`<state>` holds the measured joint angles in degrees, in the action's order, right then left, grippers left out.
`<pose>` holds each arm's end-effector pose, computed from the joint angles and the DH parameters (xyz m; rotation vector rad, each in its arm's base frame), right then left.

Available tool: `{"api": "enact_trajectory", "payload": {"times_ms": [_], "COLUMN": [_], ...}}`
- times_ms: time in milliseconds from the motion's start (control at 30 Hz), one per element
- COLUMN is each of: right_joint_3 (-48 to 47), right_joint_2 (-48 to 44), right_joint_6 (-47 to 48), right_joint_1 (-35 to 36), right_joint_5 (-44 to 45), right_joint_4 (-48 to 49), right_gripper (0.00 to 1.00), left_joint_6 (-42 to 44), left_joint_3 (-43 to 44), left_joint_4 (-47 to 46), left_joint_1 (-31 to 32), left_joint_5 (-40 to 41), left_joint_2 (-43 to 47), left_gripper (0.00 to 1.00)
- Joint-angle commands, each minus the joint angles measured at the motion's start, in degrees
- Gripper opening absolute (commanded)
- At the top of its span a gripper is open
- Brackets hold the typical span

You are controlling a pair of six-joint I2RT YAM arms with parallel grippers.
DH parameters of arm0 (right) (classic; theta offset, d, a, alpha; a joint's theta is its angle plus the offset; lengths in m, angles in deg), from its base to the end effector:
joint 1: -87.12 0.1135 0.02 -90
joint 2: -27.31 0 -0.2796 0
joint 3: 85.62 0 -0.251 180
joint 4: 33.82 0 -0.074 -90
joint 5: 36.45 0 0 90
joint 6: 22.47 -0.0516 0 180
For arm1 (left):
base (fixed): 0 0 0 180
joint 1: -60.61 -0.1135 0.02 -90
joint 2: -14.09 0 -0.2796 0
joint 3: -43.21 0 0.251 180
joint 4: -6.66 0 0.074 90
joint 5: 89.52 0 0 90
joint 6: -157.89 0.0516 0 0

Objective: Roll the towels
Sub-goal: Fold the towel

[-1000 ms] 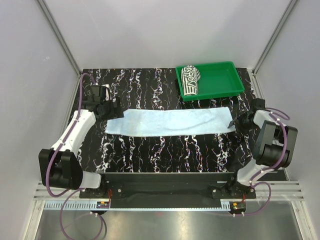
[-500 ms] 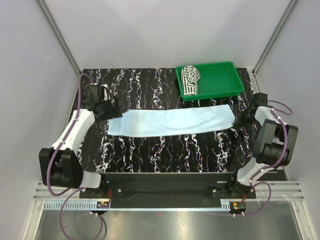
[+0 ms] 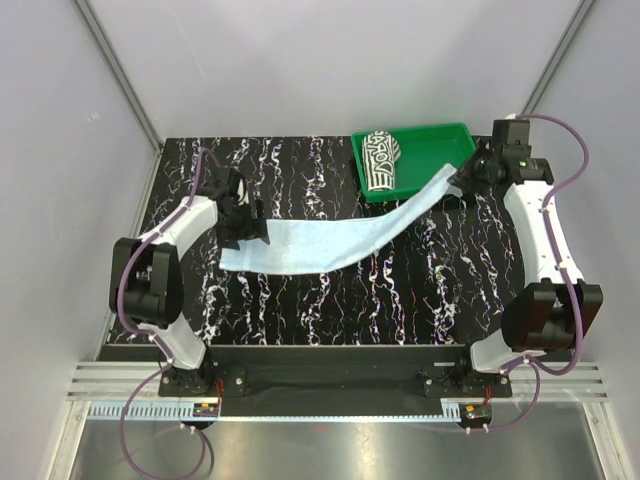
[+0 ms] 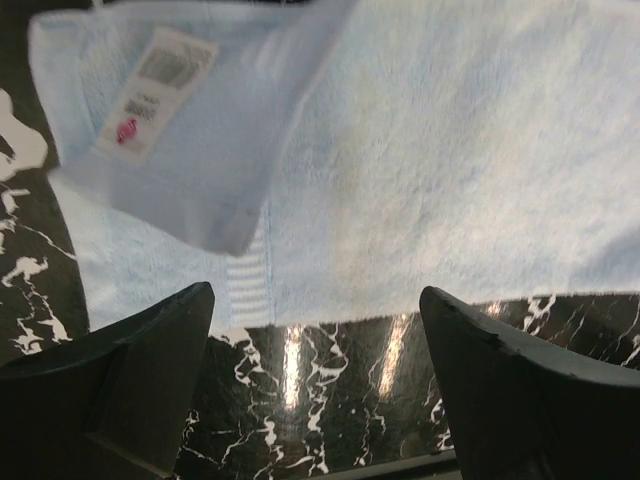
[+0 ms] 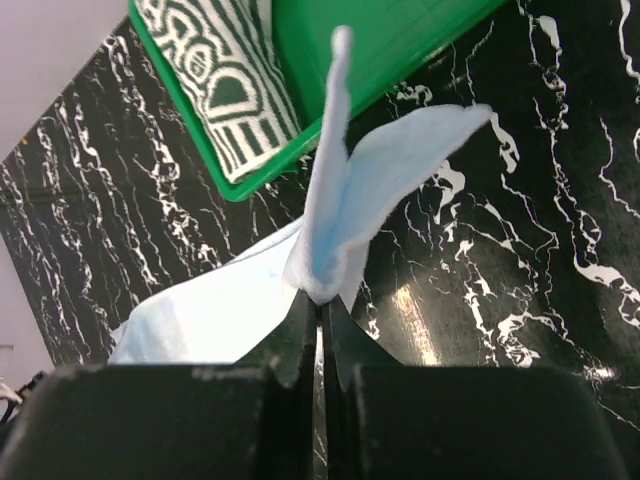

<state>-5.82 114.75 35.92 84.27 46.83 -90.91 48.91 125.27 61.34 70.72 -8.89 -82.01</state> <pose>0.3418 -0.0110 0.3607 0.6460 2.2807 0.3826 0.3318 -0.0677 0.2142 -0.1736 2.7966 -0.3544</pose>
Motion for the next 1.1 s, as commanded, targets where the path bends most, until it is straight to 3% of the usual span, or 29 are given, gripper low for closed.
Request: {"api": "enact_trajectory", "payload": {"times_ms": [0, 200, 300, 467, 733, 1067], "right_joint_3": [-5.9, -10.7, -12.7, -17.7, -29.5, -59.0], "right_joint_2": [-1.3, 0.5, 1.4, 5.5, 17.0, 38.5], "right_joint_6": [1.9, 3.2, 2.1, 1.2, -0.8, -0.5], "right_joint_1": [1.3, 10.3, 16.0, 26.1, 40.5, 52.7], "right_joint_5": [0.7, 2.1, 2.9, 5.8, 12.8, 15.8], "right_joint_4": [-6.1, -8.8, -8.9, -9.7, -12.2, -20.2], "right_gripper": [0.00, 0.00, 0.00, 0.00, 0.00, 0.00], "left_joint_6": [-1.8, -1.5, -1.7, -3.1, -3.3, -6.3], "left_joint_3": [7.4, 16.6, 15.6, 10.7, 4.1, -12.0], "left_joint_4": [0.3, 1.4, 0.5, -2.5, 0.3, -5.9], "left_joint_1": [-0.9, -8.5, -12.3, -13.4, -13.5, -17.3], "left_joint_5": [4.5, 2.2, 1.3, 4.3, 4.4, 4.0], "left_joint_2": [-2.2, -12.7, -13.2, -4.5, 12.4, 30.6], "left_gripper": [0.91, 0.92, 0.92, 0.94, 0.98, 0.99]}}
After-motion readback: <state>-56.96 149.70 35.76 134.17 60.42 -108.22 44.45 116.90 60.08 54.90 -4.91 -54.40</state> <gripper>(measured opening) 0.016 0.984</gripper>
